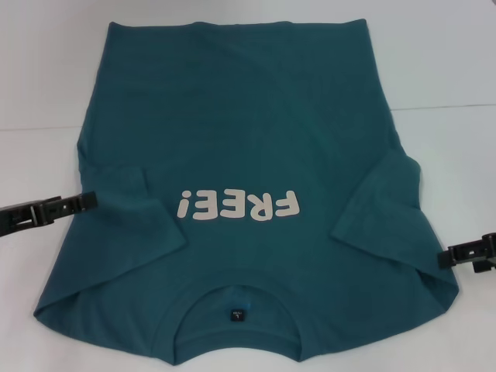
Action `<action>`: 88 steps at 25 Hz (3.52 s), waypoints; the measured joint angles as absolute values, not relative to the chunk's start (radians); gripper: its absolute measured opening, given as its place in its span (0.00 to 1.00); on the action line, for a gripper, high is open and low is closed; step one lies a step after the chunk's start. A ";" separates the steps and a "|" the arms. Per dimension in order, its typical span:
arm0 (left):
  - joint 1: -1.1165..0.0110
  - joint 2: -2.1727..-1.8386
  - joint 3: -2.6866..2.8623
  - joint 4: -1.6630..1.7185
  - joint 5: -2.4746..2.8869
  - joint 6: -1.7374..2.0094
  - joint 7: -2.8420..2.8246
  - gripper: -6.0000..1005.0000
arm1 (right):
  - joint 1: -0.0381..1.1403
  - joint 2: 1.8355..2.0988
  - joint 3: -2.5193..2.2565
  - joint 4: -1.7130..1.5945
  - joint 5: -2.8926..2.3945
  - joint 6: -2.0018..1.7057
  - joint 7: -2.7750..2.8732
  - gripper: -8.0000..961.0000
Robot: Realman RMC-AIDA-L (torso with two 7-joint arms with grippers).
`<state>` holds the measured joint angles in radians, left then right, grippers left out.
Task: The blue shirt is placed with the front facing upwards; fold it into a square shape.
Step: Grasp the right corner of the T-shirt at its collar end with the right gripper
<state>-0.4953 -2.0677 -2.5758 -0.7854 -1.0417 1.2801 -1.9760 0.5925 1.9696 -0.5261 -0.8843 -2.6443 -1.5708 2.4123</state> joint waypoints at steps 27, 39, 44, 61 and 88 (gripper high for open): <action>-0.511 -2.074 -2.573 -0.782 -1.036 1.247 -1.976 0.87 | 0.629 1.954 -0.538 -0.718 -2.600 -1.484 2.388 0.95; -0.522 -2.074 -2.572 -0.782 -1.037 1.245 -1.976 0.87 | 0.637 1.935 -0.539 -0.728 -2.595 -1.467 2.387 0.95; -0.523 -2.074 -2.572 -0.782 -1.036 1.246 -1.976 0.87 | 0.661 1.932 -0.541 -0.748 -2.590 -1.459 2.378 0.95; -0.513 -2.074 -2.572 -0.756 -1.034 1.240 -1.975 0.87 | 0.662 1.933 -0.580 -0.789 -2.602 -1.474 2.410 0.95; -0.527 -2.083 -2.571 -0.745 -1.034 1.214 -1.960 0.87 | 0.650 1.948 -0.581 -0.688 -2.599 -1.433 2.395 0.95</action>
<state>-0.5265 -2.0827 -2.5708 -0.7453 -1.0340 1.2140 -1.9599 0.6501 1.9482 -0.5814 -0.6877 -2.5993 -1.4335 2.3946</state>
